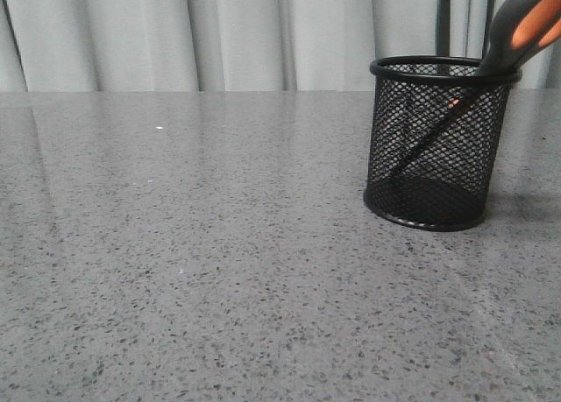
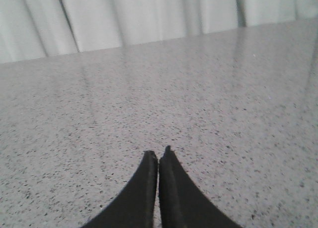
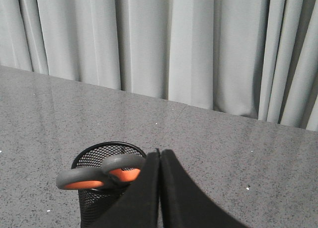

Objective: Put scissors into bucket

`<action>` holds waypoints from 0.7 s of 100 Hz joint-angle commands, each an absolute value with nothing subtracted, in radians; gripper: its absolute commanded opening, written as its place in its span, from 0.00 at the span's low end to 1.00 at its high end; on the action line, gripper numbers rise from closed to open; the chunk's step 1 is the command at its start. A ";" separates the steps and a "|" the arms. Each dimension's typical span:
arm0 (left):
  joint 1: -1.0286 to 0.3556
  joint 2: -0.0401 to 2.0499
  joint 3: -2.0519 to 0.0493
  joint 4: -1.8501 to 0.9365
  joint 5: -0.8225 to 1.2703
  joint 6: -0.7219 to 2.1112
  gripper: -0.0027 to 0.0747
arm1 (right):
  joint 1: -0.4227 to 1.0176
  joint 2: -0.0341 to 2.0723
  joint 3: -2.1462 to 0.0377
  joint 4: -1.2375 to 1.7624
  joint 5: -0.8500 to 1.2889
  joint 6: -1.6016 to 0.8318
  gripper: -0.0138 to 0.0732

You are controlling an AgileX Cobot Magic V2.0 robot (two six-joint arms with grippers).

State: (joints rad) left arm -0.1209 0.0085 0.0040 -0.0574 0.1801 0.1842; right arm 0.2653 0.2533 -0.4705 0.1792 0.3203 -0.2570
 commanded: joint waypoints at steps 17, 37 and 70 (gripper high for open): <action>-0.037 -0.012 0.048 -0.083 0.236 0.134 0.01 | 0.265 0.262 -0.492 0.174 0.236 -0.269 0.10; -0.037 -0.034 0.048 -0.108 0.271 0.134 0.01 | 0.265 0.262 -0.492 0.174 0.236 -0.269 0.10; -0.037 -0.034 0.048 -0.110 0.271 0.134 0.01 | 0.265 0.262 -0.492 0.174 0.238 -0.269 0.10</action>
